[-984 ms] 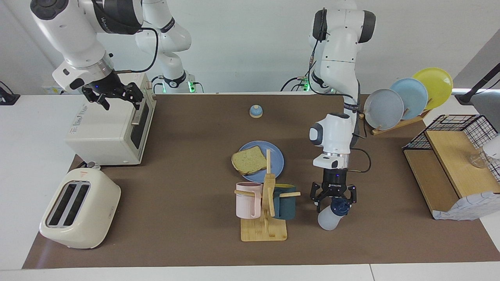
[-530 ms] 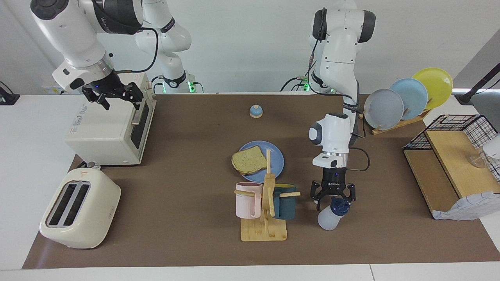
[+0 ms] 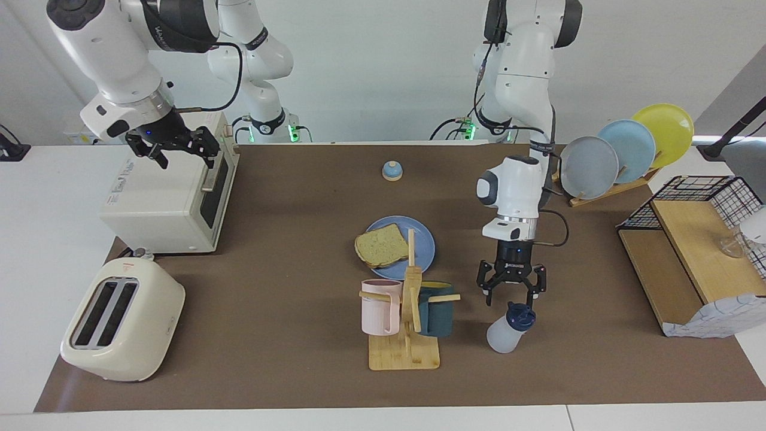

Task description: Put bread on plate and add seasoning

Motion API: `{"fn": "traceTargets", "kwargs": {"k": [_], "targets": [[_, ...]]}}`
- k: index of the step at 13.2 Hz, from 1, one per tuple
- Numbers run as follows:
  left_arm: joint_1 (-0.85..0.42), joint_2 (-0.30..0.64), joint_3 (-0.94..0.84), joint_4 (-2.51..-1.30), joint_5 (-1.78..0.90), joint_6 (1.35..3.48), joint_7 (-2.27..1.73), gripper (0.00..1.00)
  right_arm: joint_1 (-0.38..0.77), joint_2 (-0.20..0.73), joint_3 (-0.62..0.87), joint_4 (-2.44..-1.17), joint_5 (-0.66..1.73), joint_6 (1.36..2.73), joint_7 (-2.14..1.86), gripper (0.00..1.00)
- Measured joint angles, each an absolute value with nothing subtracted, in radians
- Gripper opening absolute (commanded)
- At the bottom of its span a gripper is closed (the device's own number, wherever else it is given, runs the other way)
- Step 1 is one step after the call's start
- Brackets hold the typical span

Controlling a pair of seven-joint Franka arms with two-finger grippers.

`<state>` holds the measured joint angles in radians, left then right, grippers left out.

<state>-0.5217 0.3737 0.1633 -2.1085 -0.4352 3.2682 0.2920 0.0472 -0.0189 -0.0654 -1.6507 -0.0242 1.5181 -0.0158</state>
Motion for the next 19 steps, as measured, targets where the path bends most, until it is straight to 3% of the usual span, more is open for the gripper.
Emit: {"fn": "traceTargets", "kwargs": {"k": [8,13,19], "targets": [[-0.533,0.091,0.162,-2.180,-0.435,2.868,0.292,1.00,0.047,-0.019,-0.065,-1.651,-0.024,1.518,-0.016,1.00],[-0.534,0.004,0.162,-2.169,-0.435,2.652,0.255,1.00,0.047,-0.019,-0.065,-1.651,-0.024,1.518,-0.016,1.00],[-0.530,-0.061,0.174,-2.019,-0.290,2.258,0.132,1.00,0.047,-0.019,-0.065,-1.651,-0.024,1.518,-0.016,1.00]]}}
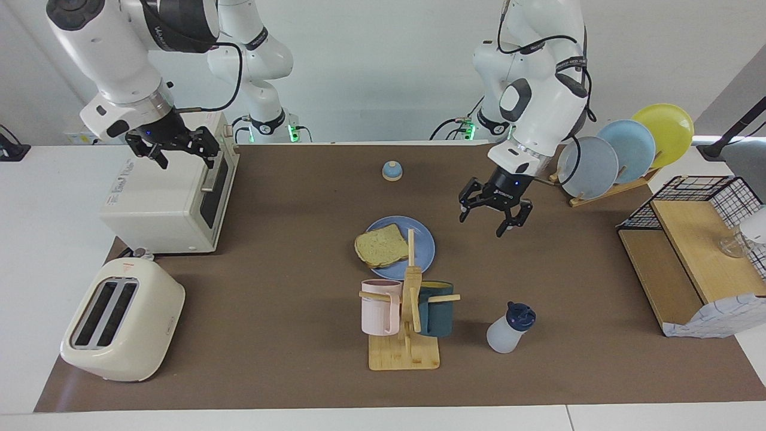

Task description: Put bread on plate and add seasoning

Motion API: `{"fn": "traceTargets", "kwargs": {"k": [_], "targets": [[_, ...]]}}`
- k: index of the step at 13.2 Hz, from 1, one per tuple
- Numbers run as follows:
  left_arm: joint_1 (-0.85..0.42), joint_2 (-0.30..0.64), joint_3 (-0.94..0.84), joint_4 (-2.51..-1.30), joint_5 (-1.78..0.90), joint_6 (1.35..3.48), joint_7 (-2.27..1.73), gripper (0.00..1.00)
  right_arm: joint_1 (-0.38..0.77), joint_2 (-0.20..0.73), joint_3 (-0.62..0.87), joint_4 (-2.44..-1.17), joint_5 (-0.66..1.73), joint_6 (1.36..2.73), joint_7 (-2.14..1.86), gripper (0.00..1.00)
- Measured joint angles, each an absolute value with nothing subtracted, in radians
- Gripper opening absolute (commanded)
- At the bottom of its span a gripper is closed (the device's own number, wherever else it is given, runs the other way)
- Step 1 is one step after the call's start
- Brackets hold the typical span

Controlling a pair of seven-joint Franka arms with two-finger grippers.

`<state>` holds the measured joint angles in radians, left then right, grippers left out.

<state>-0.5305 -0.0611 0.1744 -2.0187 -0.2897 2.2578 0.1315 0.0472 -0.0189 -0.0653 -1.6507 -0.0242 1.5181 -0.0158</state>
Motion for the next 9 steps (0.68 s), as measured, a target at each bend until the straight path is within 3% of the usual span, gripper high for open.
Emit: {"fn": "traceTargets", "kwargs": {"k": [6,9], "targets": [[-0.447,-0.072,0.191,-1.754,-0.152,1.803,0.100,1.00,0.047,-0.019,-0.065,-1.651,-0.024,1.518,-0.016,1.00],[-0.401,-0.074,0.196,-1.679,-0.087,1.670,0.100,1.00,0.047,-0.019,-0.065,-1.651,-0.024,1.518,-0.016,1.00]]}}
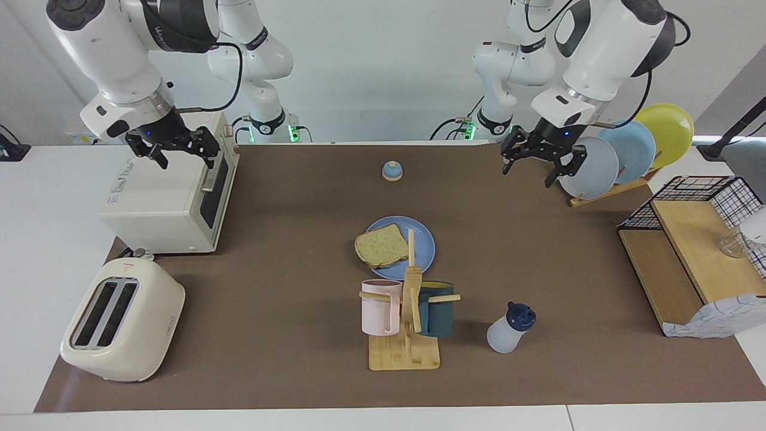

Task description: Put bread on plate and add seasoning

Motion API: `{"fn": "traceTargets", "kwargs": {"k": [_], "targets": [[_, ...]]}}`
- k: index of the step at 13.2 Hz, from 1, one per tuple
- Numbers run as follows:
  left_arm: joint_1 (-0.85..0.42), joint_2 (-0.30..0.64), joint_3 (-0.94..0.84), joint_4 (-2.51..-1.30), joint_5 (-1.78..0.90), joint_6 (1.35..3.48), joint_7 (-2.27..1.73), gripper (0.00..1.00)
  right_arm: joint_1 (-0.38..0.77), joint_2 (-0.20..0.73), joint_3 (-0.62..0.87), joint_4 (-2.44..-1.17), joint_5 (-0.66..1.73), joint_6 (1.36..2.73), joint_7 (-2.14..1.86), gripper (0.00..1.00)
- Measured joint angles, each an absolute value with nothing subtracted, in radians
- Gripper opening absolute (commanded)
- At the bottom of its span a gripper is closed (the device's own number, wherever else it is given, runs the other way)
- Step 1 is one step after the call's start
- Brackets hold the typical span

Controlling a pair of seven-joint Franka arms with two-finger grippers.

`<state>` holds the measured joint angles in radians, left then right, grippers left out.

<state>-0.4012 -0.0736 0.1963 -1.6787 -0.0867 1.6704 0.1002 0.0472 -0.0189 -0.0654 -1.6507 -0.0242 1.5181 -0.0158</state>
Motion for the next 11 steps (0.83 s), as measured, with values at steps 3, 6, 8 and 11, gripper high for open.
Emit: {"fn": "traceTargets", "kwargs": {"k": [3,6,8,11], "targets": [[-0.398,-0.074,0.211,-1.649,-0.026,1.591,0.099,1.00,0.047,-0.019,-0.065,-1.651,-0.024,1.518,-0.016,1.00],[-0.395,-0.075,0.238,-1.616,-0.002,1.515,0.098,1.00,0.047,-0.019,-0.065,-1.651,-0.024,1.518,-0.016,1.00],[-0.336,-0.084,0.218,-1.590,0.007,1.449,0.098,1.00,0.047,-0.019,-0.065,-1.651,-0.024,1.518,-0.016,1.00],[-0.157,-0.111,0.056,-1.590,0.007,1.429,0.100,1.00,0.047,-0.019,-0.065,-1.651,-0.024,1.518,-0.016,1.00]]}}
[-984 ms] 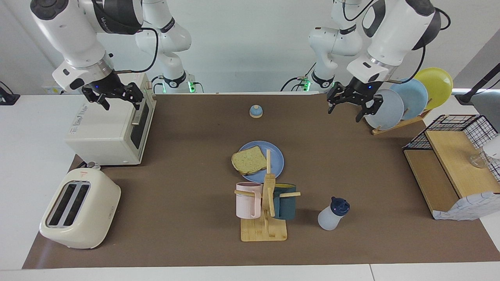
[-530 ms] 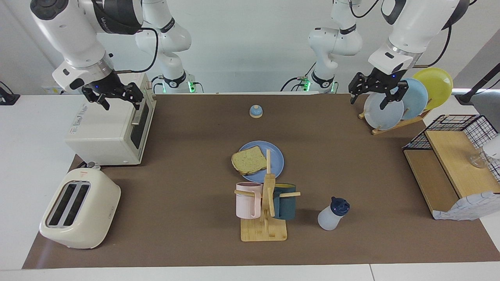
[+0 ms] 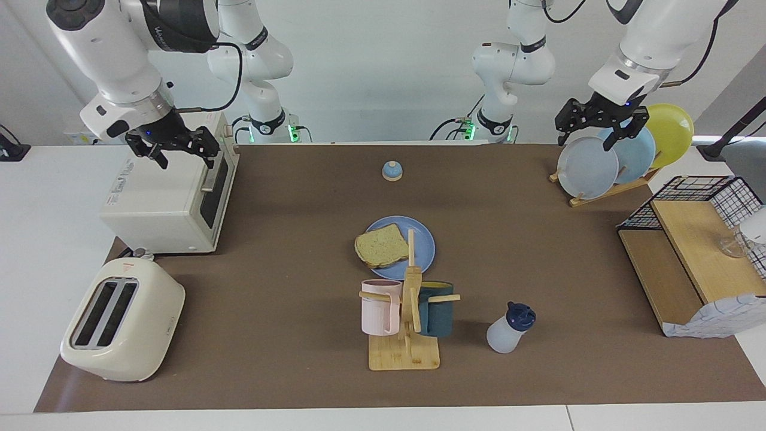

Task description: Put bread on plate and add seasoning

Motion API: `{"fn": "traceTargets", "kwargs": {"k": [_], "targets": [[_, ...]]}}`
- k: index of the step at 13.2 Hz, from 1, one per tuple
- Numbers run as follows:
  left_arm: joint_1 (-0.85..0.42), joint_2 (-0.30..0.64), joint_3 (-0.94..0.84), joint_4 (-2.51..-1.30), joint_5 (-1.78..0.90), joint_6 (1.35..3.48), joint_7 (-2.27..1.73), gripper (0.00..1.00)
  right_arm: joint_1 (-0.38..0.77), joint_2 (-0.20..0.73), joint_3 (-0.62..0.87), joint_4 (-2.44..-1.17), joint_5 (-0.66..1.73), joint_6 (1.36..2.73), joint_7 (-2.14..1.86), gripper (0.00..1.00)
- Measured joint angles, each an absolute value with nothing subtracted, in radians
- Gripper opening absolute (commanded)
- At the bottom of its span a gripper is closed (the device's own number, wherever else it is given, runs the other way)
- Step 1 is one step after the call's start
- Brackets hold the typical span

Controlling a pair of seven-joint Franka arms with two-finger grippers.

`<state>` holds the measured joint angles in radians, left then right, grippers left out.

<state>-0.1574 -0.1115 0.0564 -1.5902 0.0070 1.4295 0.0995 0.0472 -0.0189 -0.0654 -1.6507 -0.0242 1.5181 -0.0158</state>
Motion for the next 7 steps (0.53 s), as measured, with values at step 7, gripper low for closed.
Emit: {"fn": "traceTargets", "kwargs": {"k": [7], "targets": [[-0.115,-0.052,0.019,-1.561,-0.027,1.463,0.080,1.00,0.047,-0.019,-0.065,-1.651,-0.024,1.518,-0.016,1.00]]}}
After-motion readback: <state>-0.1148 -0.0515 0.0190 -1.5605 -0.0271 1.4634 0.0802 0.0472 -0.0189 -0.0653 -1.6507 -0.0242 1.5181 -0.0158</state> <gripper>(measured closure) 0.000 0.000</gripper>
